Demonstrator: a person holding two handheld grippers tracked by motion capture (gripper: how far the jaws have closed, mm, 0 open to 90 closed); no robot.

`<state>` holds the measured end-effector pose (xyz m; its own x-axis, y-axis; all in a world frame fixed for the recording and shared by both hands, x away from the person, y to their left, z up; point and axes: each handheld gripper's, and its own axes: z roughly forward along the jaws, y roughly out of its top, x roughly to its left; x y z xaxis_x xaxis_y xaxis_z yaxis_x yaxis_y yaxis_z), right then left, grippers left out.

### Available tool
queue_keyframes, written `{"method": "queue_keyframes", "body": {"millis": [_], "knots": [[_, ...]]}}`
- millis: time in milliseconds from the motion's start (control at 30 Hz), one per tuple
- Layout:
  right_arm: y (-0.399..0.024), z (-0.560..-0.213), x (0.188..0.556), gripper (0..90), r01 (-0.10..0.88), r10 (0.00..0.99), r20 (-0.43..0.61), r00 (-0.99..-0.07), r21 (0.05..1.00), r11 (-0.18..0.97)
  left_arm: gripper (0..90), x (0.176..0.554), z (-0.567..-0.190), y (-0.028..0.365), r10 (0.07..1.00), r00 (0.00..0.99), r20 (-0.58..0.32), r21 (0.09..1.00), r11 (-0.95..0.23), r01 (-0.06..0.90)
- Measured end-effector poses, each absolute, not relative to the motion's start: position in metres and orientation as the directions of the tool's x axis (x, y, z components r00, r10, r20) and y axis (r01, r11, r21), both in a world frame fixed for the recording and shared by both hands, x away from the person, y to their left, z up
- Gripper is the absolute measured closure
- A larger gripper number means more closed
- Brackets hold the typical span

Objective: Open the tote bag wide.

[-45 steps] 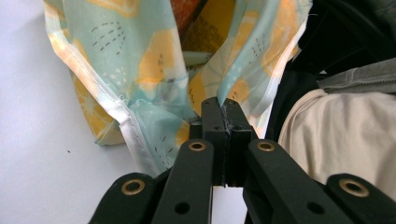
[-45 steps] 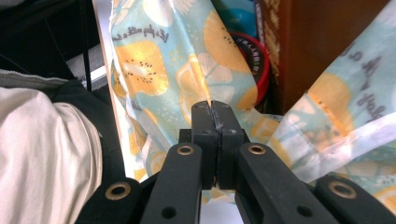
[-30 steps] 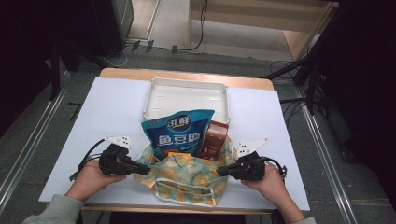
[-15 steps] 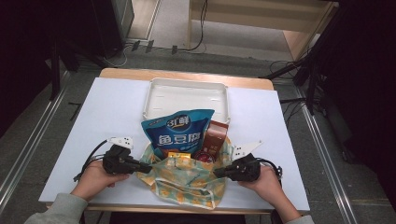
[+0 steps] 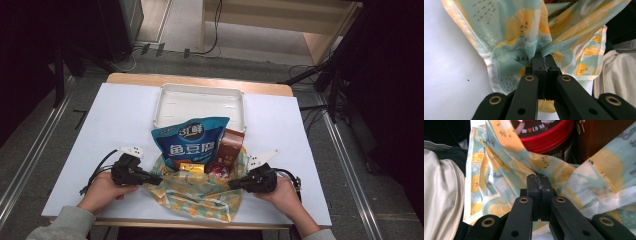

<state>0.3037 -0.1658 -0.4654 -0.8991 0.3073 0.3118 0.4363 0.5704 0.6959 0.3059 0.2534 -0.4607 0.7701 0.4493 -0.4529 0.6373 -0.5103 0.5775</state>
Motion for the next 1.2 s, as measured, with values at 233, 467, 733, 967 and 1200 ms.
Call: {"method": "queue_keyframes", "body": {"millis": [233,467,733,967,1200], "knots": [[-0.167,-0.47,0.305,90.0,0.439,0.319,0.304,-0.898,0.687,0.58,90.0,0.308,-0.463,0.256,0.467,0.759,-0.454,0.562,-0.511,0.65],[-0.168,-0.476,0.307,90.0,0.479,0.372,0.305,-0.877,0.629,0.612,90.0,0.309,-0.467,0.258,0.475,0.757,-0.447,0.546,-0.526,0.652],[-0.171,-0.471,0.305,81.5,0.472,0.355,0.314,-0.88,0.647,0.598,81.1,0.304,-0.458,0.262,0.45,0.78,-0.434,0.583,-0.521,0.624],[-0.182,-0.454,0.296,71.7,0.468,0.338,0.329,-0.882,0.695,0.546,69.6,0.295,-0.439,0.269,0.432,0.796,-0.425,0.62,-0.501,0.603],[-0.19,-0.433,0.289,77.1,0.452,0.343,0.311,-0.887,0.74,0.499,74.8,0.288,-0.412,0.264,0.415,0.818,-0.398,0.651,-0.501,0.571]]}}
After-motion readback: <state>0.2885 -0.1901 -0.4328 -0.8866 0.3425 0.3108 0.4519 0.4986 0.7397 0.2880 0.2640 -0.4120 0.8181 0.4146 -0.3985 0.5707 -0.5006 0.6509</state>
